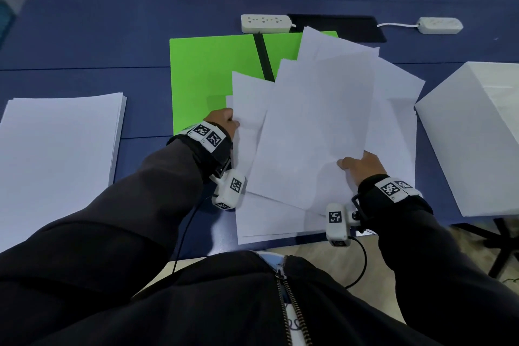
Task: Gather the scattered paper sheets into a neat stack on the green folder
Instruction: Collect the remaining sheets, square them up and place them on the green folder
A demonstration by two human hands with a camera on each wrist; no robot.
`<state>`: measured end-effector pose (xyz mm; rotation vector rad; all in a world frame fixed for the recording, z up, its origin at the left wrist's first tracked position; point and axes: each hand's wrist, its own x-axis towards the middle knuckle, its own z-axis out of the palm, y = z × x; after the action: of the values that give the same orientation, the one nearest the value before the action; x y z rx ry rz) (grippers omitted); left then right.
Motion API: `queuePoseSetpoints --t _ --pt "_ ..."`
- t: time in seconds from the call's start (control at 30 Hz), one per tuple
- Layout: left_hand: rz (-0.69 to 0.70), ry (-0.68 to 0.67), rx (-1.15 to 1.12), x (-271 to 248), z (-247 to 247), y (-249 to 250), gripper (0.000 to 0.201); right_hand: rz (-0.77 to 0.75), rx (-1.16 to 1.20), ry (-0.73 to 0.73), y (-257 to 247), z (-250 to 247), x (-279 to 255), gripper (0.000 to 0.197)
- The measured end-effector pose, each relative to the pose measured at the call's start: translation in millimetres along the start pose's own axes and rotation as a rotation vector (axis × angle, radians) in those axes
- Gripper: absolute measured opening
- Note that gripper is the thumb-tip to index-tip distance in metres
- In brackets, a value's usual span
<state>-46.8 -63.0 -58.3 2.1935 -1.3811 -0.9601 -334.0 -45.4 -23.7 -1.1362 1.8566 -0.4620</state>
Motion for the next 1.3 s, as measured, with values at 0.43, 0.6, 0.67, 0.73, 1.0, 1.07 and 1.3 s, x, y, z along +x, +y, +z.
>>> queuePoseSetpoints --t 0.43,0.6,0.67,0.73,1.0,1.07,1.3 --pt "-0.032 -0.051 0.205 -20.4 15.1 -1.5 0.034 0.042 -0.047 -0.051 0.3 13.3 -2.3 0.015" --pt "-0.033 -0.114 0.379 -26.6 18.1 13.8 0.067 0.065 -0.082 -0.034 3.7 14.6 -0.2 0.015" --pt "-0.046 -0.06 0.421 -25.8 24.4 16.5 0.068 0.067 -0.079 -0.034 4.4 14.5 0.6 0.013" --pt "-0.072 -0.001 0.454 -25.8 32.5 19.1 0.057 0.062 -0.069 -0.046 3.9 13.7 -0.1 0.012" --pt "-0.132 -0.057 0.473 -12.5 25.6 27.4 0.072 0.031 -0.033 -0.067 7.2 13.4 1.2 0.011" --pt "-0.141 -0.085 0.469 -10.7 23.8 28.8 0.081 0.022 -0.026 -0.066 7.0 13.0 1.4 0.005" --pt "-0.158 -0.138 0.455 -7.0 23.3 30.3 0.087 0.028 -0.014 -0.099 8.4 13.6 2.5 0.016"
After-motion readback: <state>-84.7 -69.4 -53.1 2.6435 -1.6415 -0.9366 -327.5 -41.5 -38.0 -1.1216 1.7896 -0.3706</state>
